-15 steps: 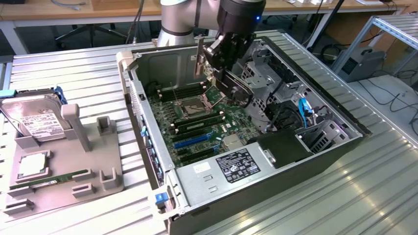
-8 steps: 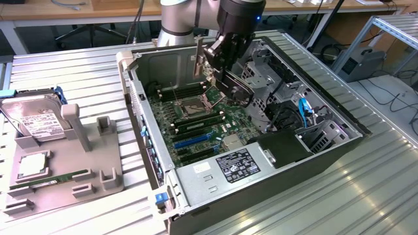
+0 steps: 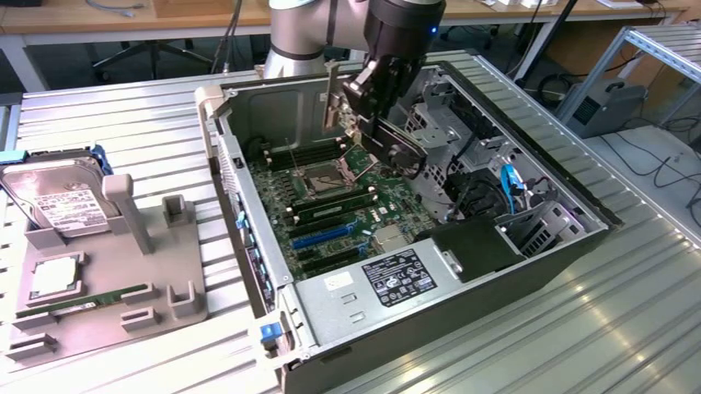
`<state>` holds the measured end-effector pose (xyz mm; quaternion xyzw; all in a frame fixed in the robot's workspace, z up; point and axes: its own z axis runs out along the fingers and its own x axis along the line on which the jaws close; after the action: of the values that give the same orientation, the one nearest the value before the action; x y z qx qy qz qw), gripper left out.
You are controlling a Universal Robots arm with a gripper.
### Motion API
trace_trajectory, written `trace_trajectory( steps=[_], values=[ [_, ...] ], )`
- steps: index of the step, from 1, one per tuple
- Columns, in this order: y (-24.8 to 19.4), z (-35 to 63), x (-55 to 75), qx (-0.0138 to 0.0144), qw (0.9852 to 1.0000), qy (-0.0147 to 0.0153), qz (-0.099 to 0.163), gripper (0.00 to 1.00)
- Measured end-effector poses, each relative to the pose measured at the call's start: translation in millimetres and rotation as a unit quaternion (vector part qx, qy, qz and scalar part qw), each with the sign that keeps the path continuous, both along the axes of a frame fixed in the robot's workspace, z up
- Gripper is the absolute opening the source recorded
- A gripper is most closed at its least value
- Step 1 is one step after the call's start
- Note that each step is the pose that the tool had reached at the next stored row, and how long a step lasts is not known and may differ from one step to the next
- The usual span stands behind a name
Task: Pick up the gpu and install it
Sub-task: 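Insert the gpu into the slot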
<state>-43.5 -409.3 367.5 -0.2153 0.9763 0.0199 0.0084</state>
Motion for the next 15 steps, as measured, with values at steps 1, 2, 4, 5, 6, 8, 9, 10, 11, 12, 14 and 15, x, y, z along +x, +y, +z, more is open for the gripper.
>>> trace_trajectory(
  steps=[1,2,4,5,6,8,9,10,11,12,14,15],
  values=[
    [0.0,0.0,0.0,0.0000,1.0000,0.0000,0.002,0.27],
    [0.0,-0.1,0.0,0.0000,1.0000,0.0000,0.004,0.27],
    [0.0,-0.1,0.0,0.0000,1.0000,0.0000,0.009,0.27],
    [0.0,-0.2,0.0,0.0000,0.9999,0.0000,0.010,0.27],
    [0.0,-0.2,0.0,0.0000,0.9999,0.0000,0.012,0.27],
    [0.0,-0.2,0.0,0.0000,0.9999,0.0000,0.016,0.27],
    [0.0,-0.2,0.0,0.0000,0.9998,0.0000,0.018,0.27],
    [0.0,-0.3,0.0,0.0000,0.9998,0.0000,0.020,0.27],
    [0.0,-0.3,0.0,-0.0001,0.9997,0.0000,0.023,0.27],
    [0.0,-0.3,0.0,0.0000,0.9997,0.0000,0.025,0.27],
    [0.0,-0.4,0.0,0.0000,0.9996,0.0000,0.029,0.27],
    [0.0,-0.4,0.0,0.0000,0.9995,0.0000,0.031,0.27]
  ],
)
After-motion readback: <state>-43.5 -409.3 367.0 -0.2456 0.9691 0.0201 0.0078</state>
